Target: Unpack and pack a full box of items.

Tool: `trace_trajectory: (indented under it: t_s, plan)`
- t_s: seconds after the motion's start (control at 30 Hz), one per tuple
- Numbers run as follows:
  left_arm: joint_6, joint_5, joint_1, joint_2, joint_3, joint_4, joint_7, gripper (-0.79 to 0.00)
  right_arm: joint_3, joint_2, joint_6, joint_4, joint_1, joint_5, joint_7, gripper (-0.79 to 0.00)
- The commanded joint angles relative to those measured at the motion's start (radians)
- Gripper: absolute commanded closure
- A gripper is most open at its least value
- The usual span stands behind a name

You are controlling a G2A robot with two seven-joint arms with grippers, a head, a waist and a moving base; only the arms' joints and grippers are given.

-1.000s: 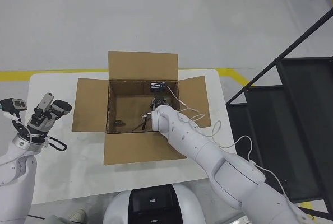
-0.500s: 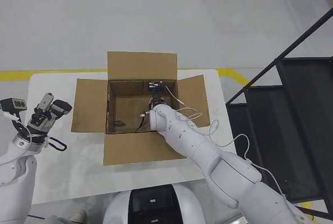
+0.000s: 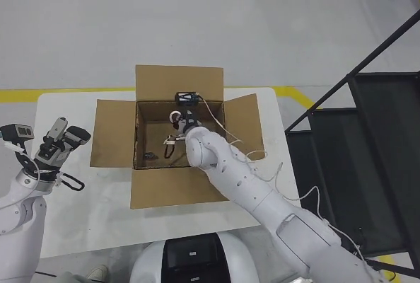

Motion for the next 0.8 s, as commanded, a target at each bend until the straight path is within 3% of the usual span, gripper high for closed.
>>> trace_trajectory:
  t_s: [0.0,0.2,0.33,0.53,0.77]
  plan:
    - [0.0,0.0,0.0,0.0,0.0,0.0,0.0,-0.785,0.077,0.034,-0.078,-0.178,-0.088,-0.016,0.051,0.0]
    - [0.0,0.0,0.0,0.0,0.0,0.0,0.0,-0.785,0.293,0.106,-0.3,-0.591,-0.324,0.005,0.227,0.0]
    - [0.0,0.0,0.0,0.0,0.0,0.0,0.0,-0.785,0.41,0.133,-0.42,-0.759,-0.441,0.07,0.294,0.0]
    - [0.0,0.0,0.0,0.0,0.0,0.0,0.0,-0.785,0.595,0.158,-0.47,-0.884,-0.6,0.153,0.256,0.0]
    - [0.0,0.0,0.0,0.0,0.0,0.0,0.0,-0.785,0.831,0.175,-0.456,-0.901,-0.771,0.288,0.162,0.0]
